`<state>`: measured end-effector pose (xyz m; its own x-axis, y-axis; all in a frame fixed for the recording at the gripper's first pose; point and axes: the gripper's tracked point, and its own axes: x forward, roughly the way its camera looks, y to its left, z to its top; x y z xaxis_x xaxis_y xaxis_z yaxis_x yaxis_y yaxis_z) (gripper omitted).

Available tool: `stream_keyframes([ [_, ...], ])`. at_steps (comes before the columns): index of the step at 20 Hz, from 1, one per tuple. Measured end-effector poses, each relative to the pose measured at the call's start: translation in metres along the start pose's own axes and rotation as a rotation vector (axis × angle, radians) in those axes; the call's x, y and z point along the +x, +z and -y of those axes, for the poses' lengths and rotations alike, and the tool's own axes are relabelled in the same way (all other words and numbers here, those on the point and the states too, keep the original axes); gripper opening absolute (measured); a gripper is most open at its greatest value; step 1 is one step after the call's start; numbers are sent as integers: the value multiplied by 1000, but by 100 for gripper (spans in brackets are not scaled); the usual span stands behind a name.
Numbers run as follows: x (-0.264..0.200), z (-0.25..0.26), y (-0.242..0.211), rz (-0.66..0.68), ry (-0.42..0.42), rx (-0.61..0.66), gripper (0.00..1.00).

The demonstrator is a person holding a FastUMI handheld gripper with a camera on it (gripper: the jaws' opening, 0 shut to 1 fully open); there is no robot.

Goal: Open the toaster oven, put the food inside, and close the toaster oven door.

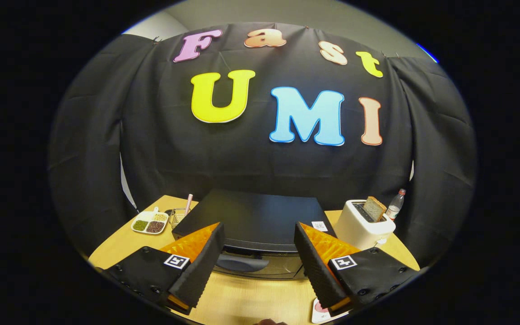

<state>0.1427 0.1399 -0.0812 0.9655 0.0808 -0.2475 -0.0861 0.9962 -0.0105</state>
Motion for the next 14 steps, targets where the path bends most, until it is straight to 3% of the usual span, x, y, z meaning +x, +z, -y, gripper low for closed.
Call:
stream_keyframes([
  [11,54,-26,-66,-197,-41,21,98],
  [14,54,-32,-62,-174,-49,17,98],
])
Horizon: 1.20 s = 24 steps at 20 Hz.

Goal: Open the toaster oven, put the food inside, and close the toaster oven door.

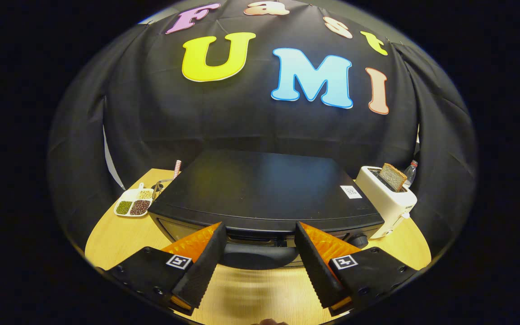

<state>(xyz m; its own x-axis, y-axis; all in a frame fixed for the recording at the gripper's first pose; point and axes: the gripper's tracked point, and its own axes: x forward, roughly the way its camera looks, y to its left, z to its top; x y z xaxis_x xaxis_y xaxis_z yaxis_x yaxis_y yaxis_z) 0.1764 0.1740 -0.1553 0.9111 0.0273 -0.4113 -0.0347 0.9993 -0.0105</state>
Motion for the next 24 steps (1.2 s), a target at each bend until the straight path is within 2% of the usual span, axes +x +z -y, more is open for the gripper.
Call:
stream_keyframes([
  [5,-2,0,-6,-22,6,81,96],
  [13,-5,-2,-10,-8,7,56,97],
  [24,-26,-4,-34,-60,27,54,97],
])
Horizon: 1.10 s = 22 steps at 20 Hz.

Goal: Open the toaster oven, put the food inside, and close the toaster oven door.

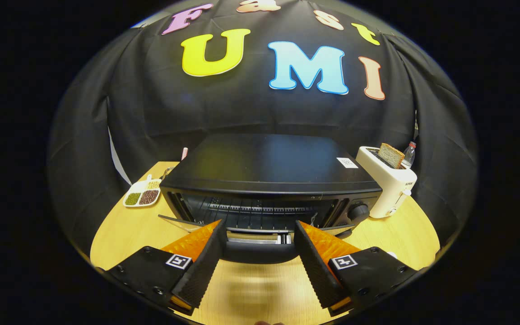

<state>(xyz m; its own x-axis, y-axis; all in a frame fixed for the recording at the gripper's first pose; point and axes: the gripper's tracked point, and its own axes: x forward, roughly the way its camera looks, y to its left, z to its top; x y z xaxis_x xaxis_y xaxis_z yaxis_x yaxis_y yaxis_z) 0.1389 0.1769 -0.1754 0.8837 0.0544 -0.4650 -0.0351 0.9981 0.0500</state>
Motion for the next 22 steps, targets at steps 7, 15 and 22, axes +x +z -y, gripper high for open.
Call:
stream_keyframes([
  [7,-21,-4,-42,-91,5,-16,97],
  [15,-43,17,-173,-489,12,35,99],
  [22,-72,45,-178,-502,54,-23,98],
])
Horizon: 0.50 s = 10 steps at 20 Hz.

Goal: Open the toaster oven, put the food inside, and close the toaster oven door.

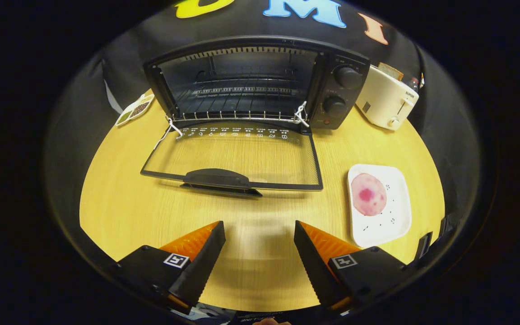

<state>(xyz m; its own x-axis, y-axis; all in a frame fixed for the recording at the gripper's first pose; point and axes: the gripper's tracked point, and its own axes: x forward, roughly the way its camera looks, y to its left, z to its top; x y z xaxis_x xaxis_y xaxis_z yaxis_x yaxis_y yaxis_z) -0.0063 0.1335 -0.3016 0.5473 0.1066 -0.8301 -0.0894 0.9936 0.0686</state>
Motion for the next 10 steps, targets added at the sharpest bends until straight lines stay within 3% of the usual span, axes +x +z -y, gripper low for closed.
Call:
stream_keyframes([
  [3,-21,15,-4,7,43,-30,99],
  [10,-70,124,8,53,-73,32,99],
])
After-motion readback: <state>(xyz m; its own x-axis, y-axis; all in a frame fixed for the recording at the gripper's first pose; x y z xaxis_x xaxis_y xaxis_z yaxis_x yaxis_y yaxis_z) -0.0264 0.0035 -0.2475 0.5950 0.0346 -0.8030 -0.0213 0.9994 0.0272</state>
